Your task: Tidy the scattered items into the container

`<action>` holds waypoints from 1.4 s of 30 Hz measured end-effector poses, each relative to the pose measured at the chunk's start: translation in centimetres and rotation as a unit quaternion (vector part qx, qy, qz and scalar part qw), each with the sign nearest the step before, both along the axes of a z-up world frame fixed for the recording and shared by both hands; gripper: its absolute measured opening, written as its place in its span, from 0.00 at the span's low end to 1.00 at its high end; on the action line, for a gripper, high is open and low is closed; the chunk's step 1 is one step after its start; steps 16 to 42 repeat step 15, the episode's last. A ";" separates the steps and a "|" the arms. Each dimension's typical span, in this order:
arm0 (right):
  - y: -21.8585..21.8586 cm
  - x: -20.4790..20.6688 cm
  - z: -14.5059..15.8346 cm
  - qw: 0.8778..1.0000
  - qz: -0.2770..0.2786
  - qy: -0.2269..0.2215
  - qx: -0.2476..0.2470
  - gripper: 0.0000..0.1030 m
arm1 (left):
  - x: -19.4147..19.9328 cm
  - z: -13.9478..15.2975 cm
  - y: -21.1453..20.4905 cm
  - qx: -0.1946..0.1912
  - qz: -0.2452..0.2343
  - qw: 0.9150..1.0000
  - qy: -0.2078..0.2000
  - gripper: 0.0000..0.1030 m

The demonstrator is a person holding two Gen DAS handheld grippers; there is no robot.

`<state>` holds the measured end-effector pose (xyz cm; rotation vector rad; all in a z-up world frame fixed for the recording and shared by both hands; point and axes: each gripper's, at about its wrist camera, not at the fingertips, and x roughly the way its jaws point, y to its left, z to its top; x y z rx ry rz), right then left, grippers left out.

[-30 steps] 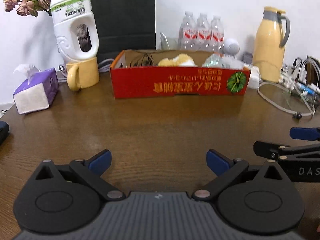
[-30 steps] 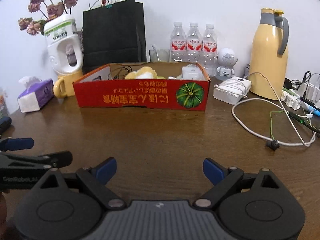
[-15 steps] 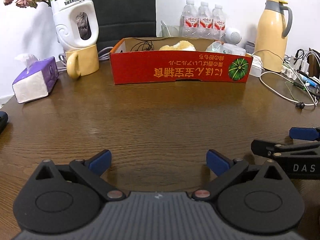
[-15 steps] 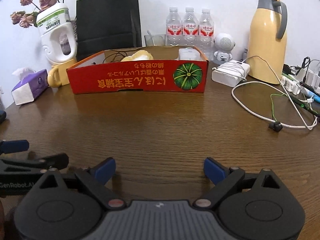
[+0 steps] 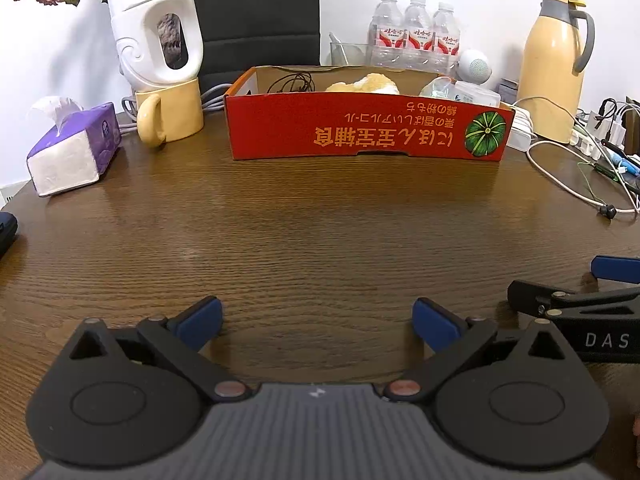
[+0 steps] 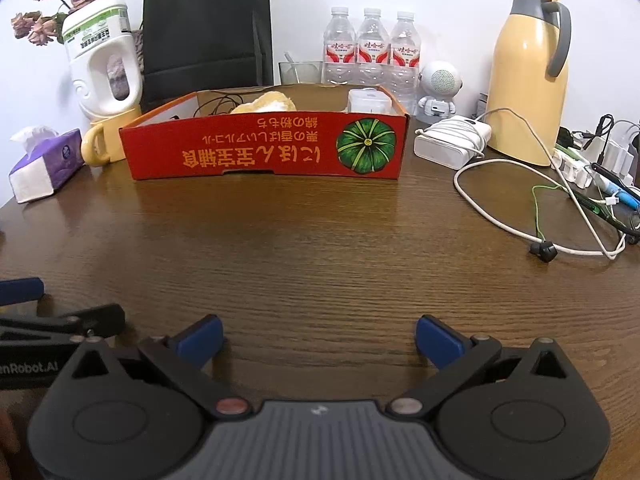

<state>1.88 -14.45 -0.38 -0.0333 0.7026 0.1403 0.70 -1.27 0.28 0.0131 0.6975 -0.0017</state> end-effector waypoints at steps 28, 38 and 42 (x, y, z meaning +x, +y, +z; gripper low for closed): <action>0.0 0.1 0.0 1.000 0.002 0.000 0.000 1.00 | 0.3 0.0 -0.4 0.002 0.010 1.000 0.001 1.00; 0.0 0.1 0.0 1.000 0.002 0.000 0.000 1.00 | 0.3 0.0 -0.4 0.002 0.010 1.000 0.001 1.00; 0.0 0.1 0.0 1.000 0.002 0.000 0.000 1.00 | 0.3 0.0 -0.4 0.002 0.010 1.000 0.001 1.00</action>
